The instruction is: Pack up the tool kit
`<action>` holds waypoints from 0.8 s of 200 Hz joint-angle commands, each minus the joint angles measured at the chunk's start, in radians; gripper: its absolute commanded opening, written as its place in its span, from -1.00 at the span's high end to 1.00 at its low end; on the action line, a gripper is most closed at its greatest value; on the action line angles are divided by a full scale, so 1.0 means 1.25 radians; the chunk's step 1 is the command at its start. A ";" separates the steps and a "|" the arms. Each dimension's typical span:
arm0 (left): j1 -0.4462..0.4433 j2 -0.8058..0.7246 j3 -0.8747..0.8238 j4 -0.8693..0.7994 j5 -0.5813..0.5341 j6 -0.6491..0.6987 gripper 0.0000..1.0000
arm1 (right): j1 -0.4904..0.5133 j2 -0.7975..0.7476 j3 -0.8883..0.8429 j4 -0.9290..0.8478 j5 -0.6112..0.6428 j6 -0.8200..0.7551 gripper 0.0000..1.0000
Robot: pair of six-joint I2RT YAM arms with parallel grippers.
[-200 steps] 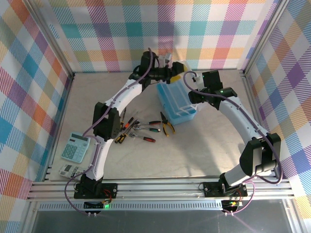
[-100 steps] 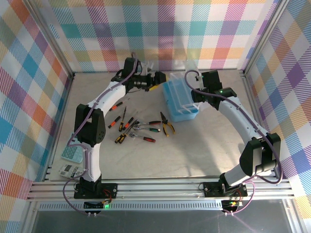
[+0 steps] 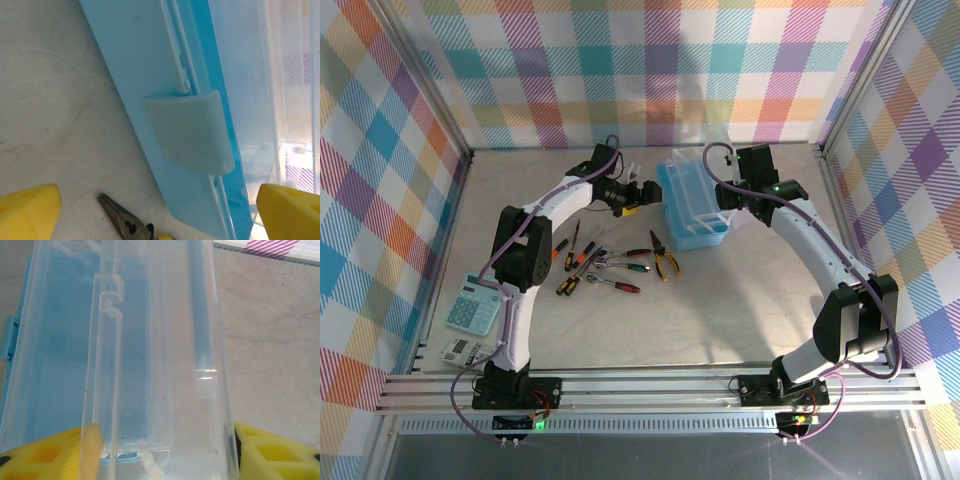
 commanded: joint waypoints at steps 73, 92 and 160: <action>-0.022 0.074 0.091 -0.059 -0.031 0.014 -0.99 | -0.006 -0.019 -0.008 0.016 -0.017 0.028 -0.03; -0.022 0.089 0.106 -0.086 -0.049 0.023 -0.99 | -0.006 -0.018 -0.004 0.016 -0.022 0.029 -0.04; -0.026 0.114 0.121 -0.123 -0.082 0.039 -0.99 | -0.025 -0.015 0.007 0.011 -0.043 0.048 -0.06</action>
